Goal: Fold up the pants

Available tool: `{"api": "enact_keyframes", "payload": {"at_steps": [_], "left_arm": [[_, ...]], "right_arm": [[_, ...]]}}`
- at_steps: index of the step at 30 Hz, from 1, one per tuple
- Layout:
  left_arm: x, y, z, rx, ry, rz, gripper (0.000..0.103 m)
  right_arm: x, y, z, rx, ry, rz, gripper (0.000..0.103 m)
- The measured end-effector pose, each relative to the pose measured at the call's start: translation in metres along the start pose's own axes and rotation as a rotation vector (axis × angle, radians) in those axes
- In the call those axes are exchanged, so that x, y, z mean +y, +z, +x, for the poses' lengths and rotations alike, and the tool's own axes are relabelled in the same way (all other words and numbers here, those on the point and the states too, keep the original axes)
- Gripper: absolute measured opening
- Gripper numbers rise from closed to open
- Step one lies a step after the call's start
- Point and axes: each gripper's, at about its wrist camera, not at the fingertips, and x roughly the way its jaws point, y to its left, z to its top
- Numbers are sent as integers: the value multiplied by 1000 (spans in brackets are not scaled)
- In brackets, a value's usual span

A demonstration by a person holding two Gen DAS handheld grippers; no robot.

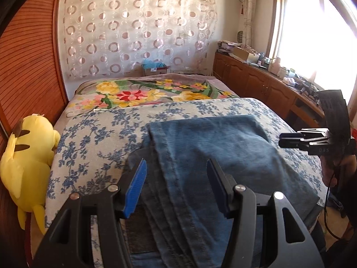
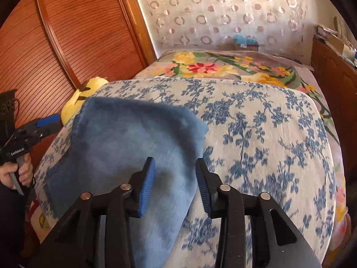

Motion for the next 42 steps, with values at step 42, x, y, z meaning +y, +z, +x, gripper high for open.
{"api": "enact_keyframes", "payload": {"at_steps": [42], "left_arm": [[-55, -53, -15, 57, 31, 23, 56]], "right_arm": [[36, -109, -28, 50, 28, 124, 46]]}}
